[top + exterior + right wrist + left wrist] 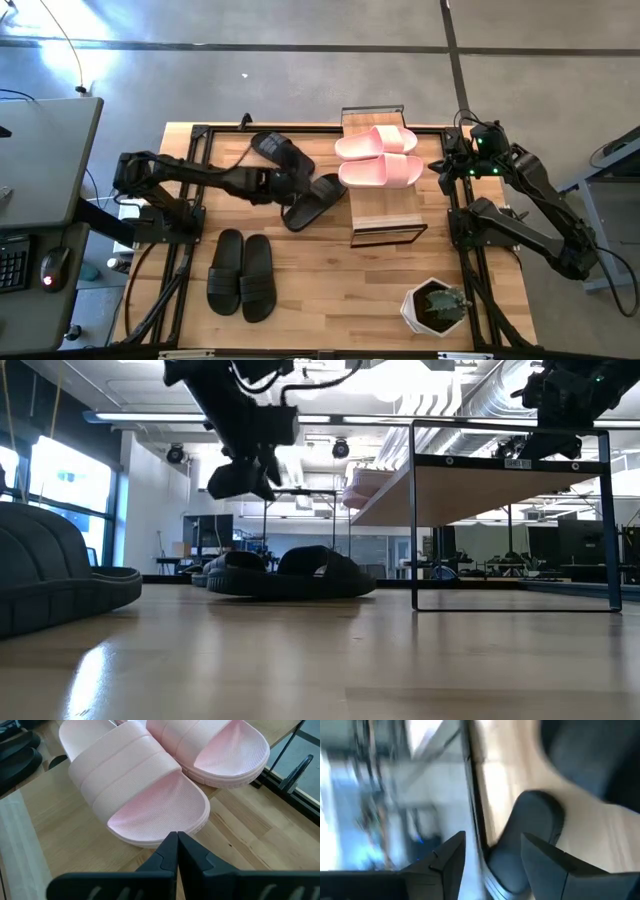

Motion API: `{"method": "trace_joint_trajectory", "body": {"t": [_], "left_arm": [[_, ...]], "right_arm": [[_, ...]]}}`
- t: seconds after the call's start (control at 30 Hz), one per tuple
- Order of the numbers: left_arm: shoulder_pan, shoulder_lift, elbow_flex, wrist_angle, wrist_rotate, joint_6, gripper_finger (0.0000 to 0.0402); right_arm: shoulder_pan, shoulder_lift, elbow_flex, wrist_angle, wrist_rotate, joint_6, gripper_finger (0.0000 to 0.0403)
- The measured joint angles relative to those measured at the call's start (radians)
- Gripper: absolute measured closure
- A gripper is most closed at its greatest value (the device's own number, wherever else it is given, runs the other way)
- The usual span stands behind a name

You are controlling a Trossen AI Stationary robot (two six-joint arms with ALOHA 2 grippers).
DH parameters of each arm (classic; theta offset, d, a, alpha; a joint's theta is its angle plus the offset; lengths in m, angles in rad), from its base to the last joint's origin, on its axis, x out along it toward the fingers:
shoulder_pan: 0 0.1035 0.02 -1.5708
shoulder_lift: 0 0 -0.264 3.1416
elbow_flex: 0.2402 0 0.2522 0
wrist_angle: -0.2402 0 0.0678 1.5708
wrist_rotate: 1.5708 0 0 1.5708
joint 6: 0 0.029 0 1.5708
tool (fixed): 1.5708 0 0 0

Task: Pick and place slides into the shelf
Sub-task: Put the black slide under the shelf

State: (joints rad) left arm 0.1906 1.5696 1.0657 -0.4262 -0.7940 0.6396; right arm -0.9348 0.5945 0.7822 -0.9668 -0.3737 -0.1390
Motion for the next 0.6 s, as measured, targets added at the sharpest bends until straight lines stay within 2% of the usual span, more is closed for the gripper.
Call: {"method": "trace_joint_trajectory", "body": {"t": [0.1,0.2,0.3,0.43,0.6], "left_arm": [[0.097,-0.012,0.001,-0.065,-0.004,-0.225,0.0238],[0.204,-0.010,0.001,-0.120,0.018,-0.368,0.0247],[0.306,0.001,-0.001,-0.138,0.145,-0.483,0.0254],[0.414,0.001,0.000,-0.110,0.334,-0.594,0.0260],[0.478,0.011,0.001,-0.105,0.362,-0.611,0.0261]], "right_arm": [[0.000,0.000,0.000,0.000,0.000,0.000,0.0402],[0.000,0.000,0.000,0.000,0.000,0.000,0.0402],[0.000,0.000,0.000,0.000,0.000,0.002,0.0402],[0.000,0.000,0.000,0.000,0.000,0.002,0.0402],[0.000,0.000,0.000,0.000,0.000,0.003,0.0402]]}}
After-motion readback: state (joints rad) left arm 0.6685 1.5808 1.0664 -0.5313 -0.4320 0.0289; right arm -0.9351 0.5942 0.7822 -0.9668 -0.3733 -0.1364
